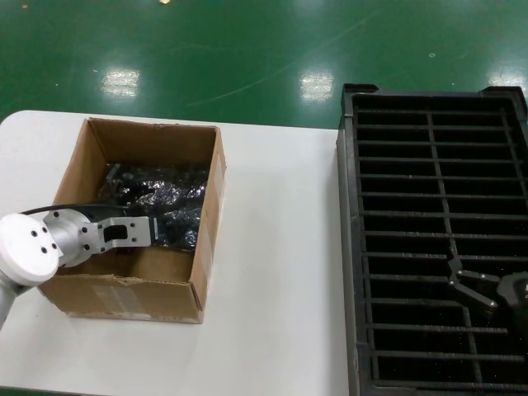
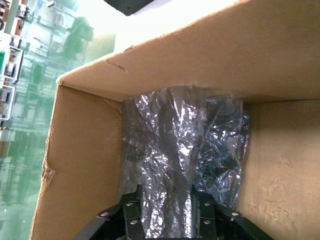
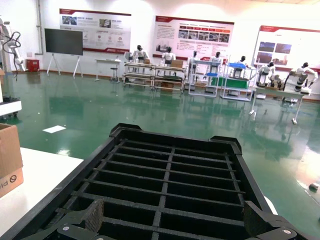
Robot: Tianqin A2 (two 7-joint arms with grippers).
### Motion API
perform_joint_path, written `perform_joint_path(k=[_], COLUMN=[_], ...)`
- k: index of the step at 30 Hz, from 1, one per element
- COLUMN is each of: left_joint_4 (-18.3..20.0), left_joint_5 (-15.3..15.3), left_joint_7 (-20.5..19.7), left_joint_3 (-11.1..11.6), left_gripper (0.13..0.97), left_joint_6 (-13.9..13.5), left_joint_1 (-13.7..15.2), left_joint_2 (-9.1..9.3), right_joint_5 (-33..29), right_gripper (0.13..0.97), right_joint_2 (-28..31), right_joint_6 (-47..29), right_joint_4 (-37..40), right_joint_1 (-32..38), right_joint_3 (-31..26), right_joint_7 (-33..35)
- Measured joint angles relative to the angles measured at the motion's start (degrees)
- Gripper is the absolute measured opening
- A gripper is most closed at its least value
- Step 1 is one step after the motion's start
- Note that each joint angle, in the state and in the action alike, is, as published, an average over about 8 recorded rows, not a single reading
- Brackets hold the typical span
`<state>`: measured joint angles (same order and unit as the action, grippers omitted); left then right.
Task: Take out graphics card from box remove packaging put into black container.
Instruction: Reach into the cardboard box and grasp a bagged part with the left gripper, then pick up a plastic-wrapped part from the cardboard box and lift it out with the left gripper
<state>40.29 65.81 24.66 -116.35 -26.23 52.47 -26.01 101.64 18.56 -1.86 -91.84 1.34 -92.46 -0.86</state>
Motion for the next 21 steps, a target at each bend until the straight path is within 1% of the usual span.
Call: perform_joint_path(k=[5,6,14,21], left_joint_4=[-0.3,-0.42,-1.01,0.41], left_joint_5=[0.95,1.19,2.9,3.59], left_joint_7=[0.61,0.78,2.24,2.39], left_joint_3=[0.0,0.02,0.36,1.16], left_gripper=[0.37,0.37,0.228,0.171], left_joint_6=[0.24,0.29,1.44,3.83], left_joint_1=[-0.31,-0.38,-0.89,-1.96], left_joint_2=[-0.07,-0.06,-0.06,-0.4], right_joint_5=[0.0,0.0,0.0,0.0], right_gripper=[0.966,0.966,0.966,0.966], right_joint_2=[0.0,0.0,0.0,0.0], right_joint_6=[0.0,0.0,0.0,0.0], right_joint_4=[0.0,0.0,0.0,0.0], right_joint_1=[0.0,0.0,0.0,0.0], right_joint_3=[0.0,0.0,0.0,0.0], right_joint_7=[0.0,0.0,0.0,0.0])
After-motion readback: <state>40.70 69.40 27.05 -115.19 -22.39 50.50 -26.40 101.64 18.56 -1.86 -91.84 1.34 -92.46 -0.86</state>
